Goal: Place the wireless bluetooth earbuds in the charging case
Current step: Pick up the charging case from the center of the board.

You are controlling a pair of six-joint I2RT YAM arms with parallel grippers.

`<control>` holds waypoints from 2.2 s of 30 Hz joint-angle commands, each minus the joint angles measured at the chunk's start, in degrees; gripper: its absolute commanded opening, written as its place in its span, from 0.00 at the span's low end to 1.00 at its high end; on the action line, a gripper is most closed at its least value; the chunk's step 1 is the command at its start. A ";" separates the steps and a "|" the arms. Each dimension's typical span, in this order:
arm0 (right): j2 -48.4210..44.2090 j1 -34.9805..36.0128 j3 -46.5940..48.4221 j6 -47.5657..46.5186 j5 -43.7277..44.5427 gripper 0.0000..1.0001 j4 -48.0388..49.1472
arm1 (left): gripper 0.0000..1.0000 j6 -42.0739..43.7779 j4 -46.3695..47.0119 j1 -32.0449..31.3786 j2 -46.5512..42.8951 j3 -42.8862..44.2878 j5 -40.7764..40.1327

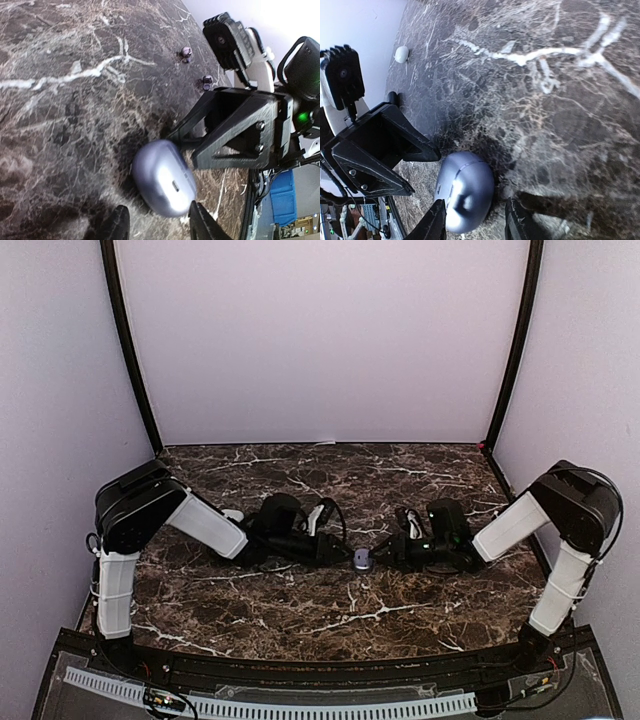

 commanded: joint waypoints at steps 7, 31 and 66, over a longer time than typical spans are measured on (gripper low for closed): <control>4.97 -0.41 1.95 1.30 -4.96 0.37 2.94 | 0.37 -1.61 -0.77 0.00 2.54 3.87 2.28; 6.28 -0.46 -1.95 9.15 -9.42 0.34 14.93 | 0.13 -1.43 -2.24 0.00 3.91 2.17 2.24; -3.74 1.13 0.35 -2.70 -5.89 0.18 2.69 | 0.38 3.21 2.03 2.18 -9.00 -7.55 7.61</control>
